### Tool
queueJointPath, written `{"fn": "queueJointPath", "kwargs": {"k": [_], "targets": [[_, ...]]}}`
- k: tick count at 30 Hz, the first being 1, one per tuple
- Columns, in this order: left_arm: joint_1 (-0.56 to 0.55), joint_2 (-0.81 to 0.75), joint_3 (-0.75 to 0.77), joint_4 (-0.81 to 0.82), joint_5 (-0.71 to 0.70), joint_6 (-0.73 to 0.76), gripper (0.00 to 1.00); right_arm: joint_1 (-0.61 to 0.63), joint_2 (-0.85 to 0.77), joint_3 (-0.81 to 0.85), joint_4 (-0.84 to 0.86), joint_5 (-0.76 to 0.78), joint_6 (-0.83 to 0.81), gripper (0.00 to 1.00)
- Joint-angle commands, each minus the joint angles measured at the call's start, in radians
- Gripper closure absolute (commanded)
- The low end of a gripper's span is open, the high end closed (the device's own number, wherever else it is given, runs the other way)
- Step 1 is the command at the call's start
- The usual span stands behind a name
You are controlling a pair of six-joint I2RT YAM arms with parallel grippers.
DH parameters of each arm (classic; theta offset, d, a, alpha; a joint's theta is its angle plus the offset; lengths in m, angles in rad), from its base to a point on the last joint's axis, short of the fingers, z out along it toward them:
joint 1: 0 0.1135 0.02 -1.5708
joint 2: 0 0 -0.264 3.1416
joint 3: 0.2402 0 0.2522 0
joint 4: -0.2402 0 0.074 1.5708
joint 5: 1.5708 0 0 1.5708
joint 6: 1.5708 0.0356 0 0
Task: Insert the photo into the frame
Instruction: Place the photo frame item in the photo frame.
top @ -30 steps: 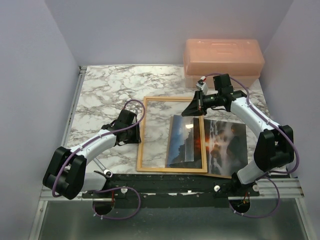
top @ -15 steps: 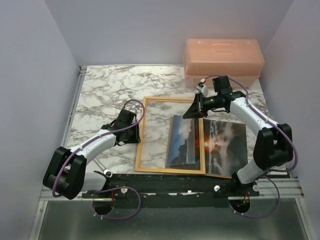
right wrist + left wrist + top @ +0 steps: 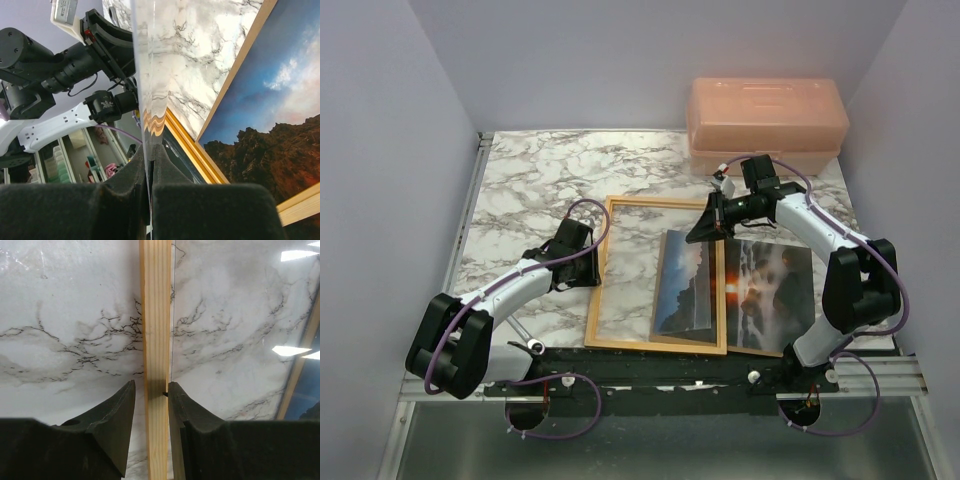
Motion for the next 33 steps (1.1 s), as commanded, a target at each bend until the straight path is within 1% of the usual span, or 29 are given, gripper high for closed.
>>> {"fn": "queueJointPath", "kwargs": {"k": [1,3,4,14,16,18,20,22,24,26,28,33], "targets": [[-0.004,-0.020,-0.015,0.015,-0.005,0.013,0.67,0.007,-0.021,-0.008,0.047,-0.039,0.040,0.99],[-0.004,-0.020,-0.015,0.014,-0.004,0.014,0.71,0.007,-0.035,-0.010,0.076,-0.046,0.065,0.99],[-0.004,-0.020,-0.017,0.014,-0.004,0.015,0.71,0.007,-0.041,-0.009,0.082,-0.046,0.076,0.99],[-0.004,-0.029,-0.019,0.015,-0.005,0.013,0.71,0.007,-0.077,-0.029,0.233,-0.063,0.208,0.99],[-0.004,-0.033,-0.018,0.015,-0.005,0.012,0.70,0.007,-0.084,-0.037,0.259,-0.070,0.229,0.99],[-0.004,-0.041,-0.021,0.014,-0.005,0.012,0.63,0.008,-0.090,-0.041,0.272,-0.069,0.243,0.99],[-0.004,-0.052,-0.027,0.014,-0.010,0.010,0.53,0.007,-0.093,-0.041,0.281,-0.070,0.252,0.99],[-0.004,-0.074,-0.036,0.015,-0.015,0.003,0.45,0.007,-0.096,-0.041,0.286,-0.071,0.260,0.99],[-0.004,-0.101,-0.049,0.019,-0.017,-0.006,0.41,0.008,-0.098,-0.040,0.294,-0.074,0.267,0.99],[-0.003,-0.130,-0.063,0.025,-0.018,-0.012,0.41,0.007,-0.100,-0.038,0.295,-0.075,0.272,0.99],[-0.002,-0.160,-0.071,0.021,-0.034,-0.020,0.44,0.007,-0.103,-0.036,0.296,-0.078,0.277,0.99],[0.008,-0.201,-0.089,0.024,-0.065,-0.034,0.59,0.008,-0.109,-0.034,0.298,-0.081,0.282,0.99]]}}
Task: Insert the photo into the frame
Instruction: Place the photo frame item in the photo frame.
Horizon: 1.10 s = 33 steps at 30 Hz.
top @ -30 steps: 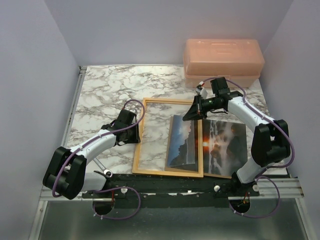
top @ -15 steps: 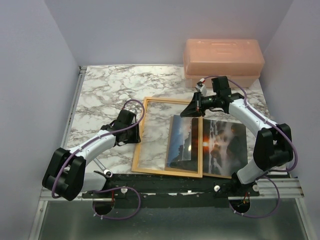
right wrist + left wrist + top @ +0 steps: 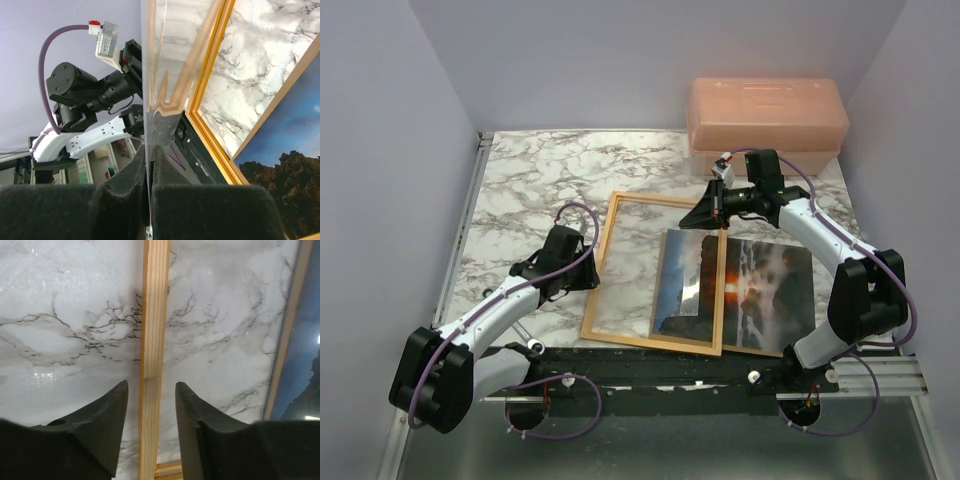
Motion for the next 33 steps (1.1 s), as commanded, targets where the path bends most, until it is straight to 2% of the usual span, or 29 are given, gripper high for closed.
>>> {"fn": "queueJointPath", "kwargs": {"k": [1,8,17,22,29,33], "targets": [[0.013,-0.028,-0.014,0.016,-0.044,-0.017,0.61,-0.001,-0.039,-0.001,0.048,-0.034,0.016,0.99],[0.043,0.057,0.017,0.022,-0.013,-0.004,0.70,-0.001,-0.035,-0.014,0.038,-0.040,0.000,0.99],[0.063,0.104,0.040,0.022,0.024,0.004,0.70,-0.001,-0.048,0.008,-0.085,-0.049,-0.098,0.99],[0.063,0.124,0.046,0.018,0.038,0.007,0.76,0.000,-0.062,0.012,-0.124,-0.043,-0.132,0.99],[0.064,0.131,0.048,0.023,0.053,0.013,0.77,-0.001,-0.055,0.026,-0.113,-0.027,-0.120,0.99],[0.063,0.146,0.056,0.020,0.061,0.016,0.81,-0.001,-0.054,0.034,-0.092,-0.022,-0.099,0.99]]}}
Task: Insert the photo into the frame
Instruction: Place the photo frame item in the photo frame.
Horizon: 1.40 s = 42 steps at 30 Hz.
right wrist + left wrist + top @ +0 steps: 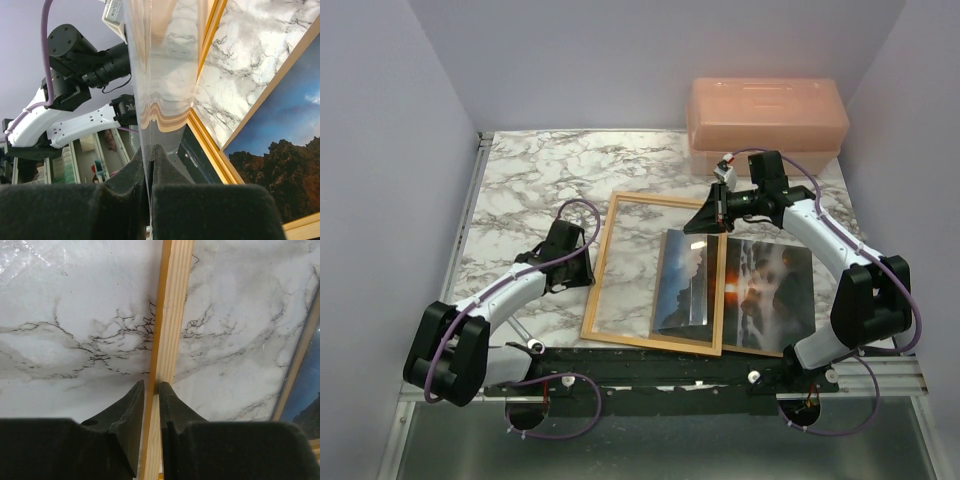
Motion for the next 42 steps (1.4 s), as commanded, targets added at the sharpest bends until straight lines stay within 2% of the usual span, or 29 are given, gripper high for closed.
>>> {"fn": "queueJointPath", "kwargs": {"k": [1,15,42], "targets": [[0.005,0.025,0.026,-0.001,0.023,0.022,0.83,0.000,-0.019,0.032,0.015,-0.014,0.020,0.99],[0.005,0.025,0.023,0.004,0.025,0.025,0.90,0.001,-0.027,-0.007,0.179,-0.033,0.166,0.99],[0.006,0.026,0.022,0.006,0.026,0.027,0.91,0.001,-0.055,-0.126,0.266,-0.025,0.217,0.99]]}}
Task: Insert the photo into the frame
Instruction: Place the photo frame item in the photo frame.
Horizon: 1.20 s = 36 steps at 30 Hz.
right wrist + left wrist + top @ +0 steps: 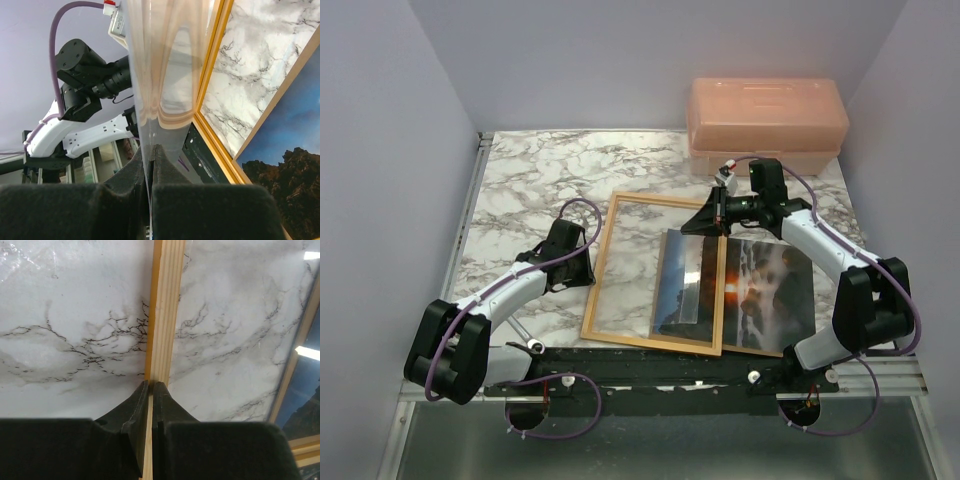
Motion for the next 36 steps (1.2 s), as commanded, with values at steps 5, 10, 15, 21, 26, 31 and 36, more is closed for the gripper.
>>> {"fn": "queueJointPath", "kwargs": {"k": [5,10,15,21,26,31,36], "targets": [[0.005,0.010,0.012,-0.001,0.003,0.017,0.91,0.001,-0.028,-0.012,0.054,-0.021,0.026,0.99],[0.005,0.010,0.010,0.000,0.003,0.017,0.91,0.000,-0.026,-0.053,0.068,-0.015,0.027,0.99],[0.005,0.010,0.011,0.000,0.003,0.017,0.91,0.001,-0.029,-0.096,0.093,-0.014,0.034,0.99],[0.005,0.007,0.010,0.000,0.002,0.017,0.91,0.000,-0.032,-0.136,0.094,-0.009,0.023,0.99],[0.005,0.009,0.011,0.000,0.002,0.017,0.91,0.000,-0.037,-0.149,0.092,-0.013,0.013,0.99],[0.005,0.010,0.011,0.000,0.003,0.017,0.91,0.001,-0.040,-0.138,0.084,-0.008,0.014,0.99],[0.005,0.009,0.010,-0.001,0.003,0.018,0.91,0.000,-0.057,-0.131,0.079,0.001,0.016,0.99]]}}
